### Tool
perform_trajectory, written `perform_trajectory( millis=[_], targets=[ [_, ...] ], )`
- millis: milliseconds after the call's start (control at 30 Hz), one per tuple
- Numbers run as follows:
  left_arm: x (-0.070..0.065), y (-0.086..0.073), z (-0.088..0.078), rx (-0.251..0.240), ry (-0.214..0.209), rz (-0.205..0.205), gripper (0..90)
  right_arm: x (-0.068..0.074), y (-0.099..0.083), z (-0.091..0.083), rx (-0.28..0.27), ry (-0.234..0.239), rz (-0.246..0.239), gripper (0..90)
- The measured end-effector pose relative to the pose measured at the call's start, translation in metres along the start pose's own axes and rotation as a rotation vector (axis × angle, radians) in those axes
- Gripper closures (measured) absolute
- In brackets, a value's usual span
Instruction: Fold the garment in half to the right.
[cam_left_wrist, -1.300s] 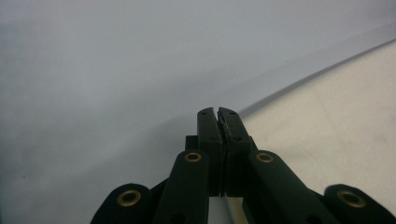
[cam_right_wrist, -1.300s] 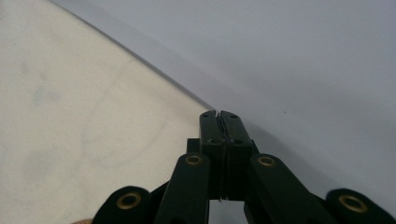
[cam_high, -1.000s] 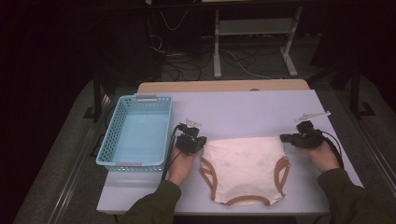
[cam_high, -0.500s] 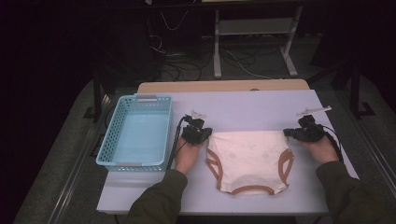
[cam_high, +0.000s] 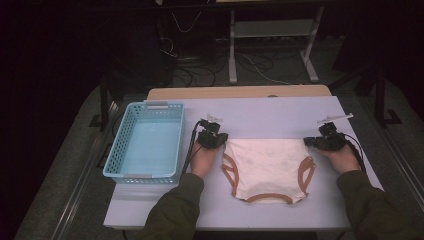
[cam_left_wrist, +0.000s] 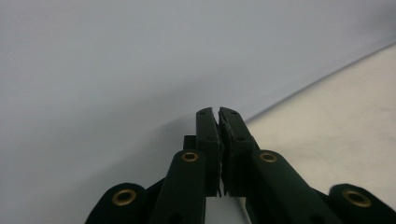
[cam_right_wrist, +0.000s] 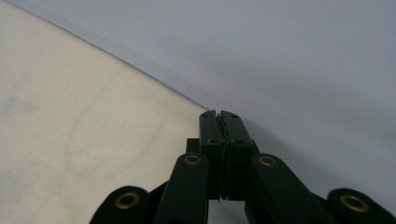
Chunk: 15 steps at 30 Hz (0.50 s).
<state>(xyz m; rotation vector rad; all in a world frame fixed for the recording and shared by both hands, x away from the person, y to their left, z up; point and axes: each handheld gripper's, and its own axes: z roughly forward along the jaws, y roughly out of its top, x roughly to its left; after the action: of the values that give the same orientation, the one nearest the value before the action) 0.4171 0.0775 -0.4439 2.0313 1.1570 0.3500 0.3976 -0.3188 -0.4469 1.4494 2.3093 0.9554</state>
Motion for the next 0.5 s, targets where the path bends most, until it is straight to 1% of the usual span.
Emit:
perform_trajectory(
  millis=[33,67,167,233,300,400,500],
  targets=[
    [0.001,0.000,0.000,-0.010,0.006,-0.016,85.3,0.000,0.000,0.000,0.000,0.000,0.001,86.8],
    [0.004,0.000,-0.001,-0.008,0.002,-0.026,84.2,0.000,0.000,0.000,-0.001,-0.001,0.001,86.2],
    [0.005,-0.001,-0.003,-0.007,-0.004,-0.025,82.2,0.000,0.000,0.000,-0.010,-0.001,0.000,80.6],
    [0.003,0.000,-0.006,-0.007,-0.015,-0.026,78.8,0.000,0.000,-0.001,-0.024,0.013,0.012,72.5],
    [0.001,0.000,-0.008,-0.009,-0.020,-0.023,73.9,0.000,0.001,-0.003,-0.039,0.030,0.020,67.2],
    [-0.001,0.001,-0.015,-0.008,-0.043,-0.011,68.0,0.002,0.003,-0.007,-0.063,0.050,0.025,57.4],
    [-0.004,-0.001,-0.022,-0.005,-0.064,-0.002,61.1,0.004,0.004,-0.009,-0.073,0.067,0.023,48.6]
  ],
)
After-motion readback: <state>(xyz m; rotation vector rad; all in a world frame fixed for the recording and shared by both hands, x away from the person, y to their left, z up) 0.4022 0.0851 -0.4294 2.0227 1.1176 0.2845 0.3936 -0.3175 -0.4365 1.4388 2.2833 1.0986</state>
